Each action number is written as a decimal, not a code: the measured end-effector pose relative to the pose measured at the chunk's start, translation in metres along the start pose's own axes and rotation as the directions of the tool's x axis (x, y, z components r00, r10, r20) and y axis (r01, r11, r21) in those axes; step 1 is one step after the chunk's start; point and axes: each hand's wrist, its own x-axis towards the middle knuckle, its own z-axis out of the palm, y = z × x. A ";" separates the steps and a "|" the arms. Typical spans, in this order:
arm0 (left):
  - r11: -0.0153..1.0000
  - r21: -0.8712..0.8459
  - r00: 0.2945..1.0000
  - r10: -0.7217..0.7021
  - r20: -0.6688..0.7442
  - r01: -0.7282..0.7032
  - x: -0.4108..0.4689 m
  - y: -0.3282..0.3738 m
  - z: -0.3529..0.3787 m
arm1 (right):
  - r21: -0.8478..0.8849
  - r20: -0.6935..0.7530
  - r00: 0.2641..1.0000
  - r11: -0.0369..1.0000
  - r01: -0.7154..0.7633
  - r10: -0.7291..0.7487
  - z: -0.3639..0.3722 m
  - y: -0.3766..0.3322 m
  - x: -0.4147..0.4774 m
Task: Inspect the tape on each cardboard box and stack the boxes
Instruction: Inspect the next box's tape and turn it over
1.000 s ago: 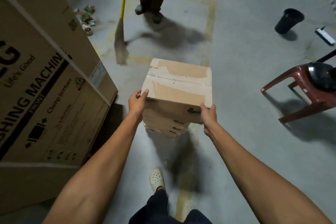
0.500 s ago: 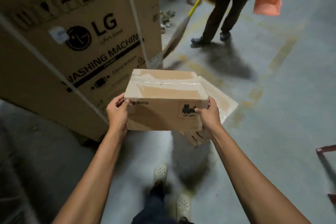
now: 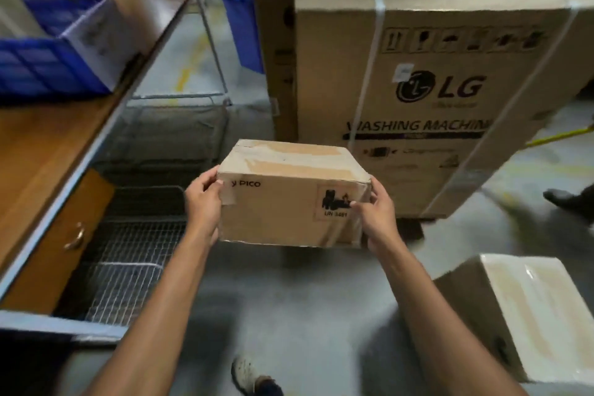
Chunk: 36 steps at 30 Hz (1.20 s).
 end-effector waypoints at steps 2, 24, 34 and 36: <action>1.000 0.022 0.997 0.023 -0.080 -0.021 0.021 0.007 -0.044 | -0.075 0.058 0.997 0.996 0.054 -0.050 0.047 -0.015 0.009; 0.964 0.209 0.515 0.266 -0.815 -0.167 0.164 0.055 -0.379 | -0.068 0.662 0.662 0.852 0.520 -0.351 0.507 -0.134 0.003; 0.988 0.149 0.424 0.119 -0.898 0.039 0.219 0.005 -0.412 | -0.016 0.903 0.371 0.844 0.537 -0.219 0.617 -0.121 0.047; 0.988 0.152 0.431 0.122 -0.894 0.036 0.229 0.007 -0.419 | -0.009 0.910 0.354 0.842 0.539 -0.217 0.639 -0.121 0.054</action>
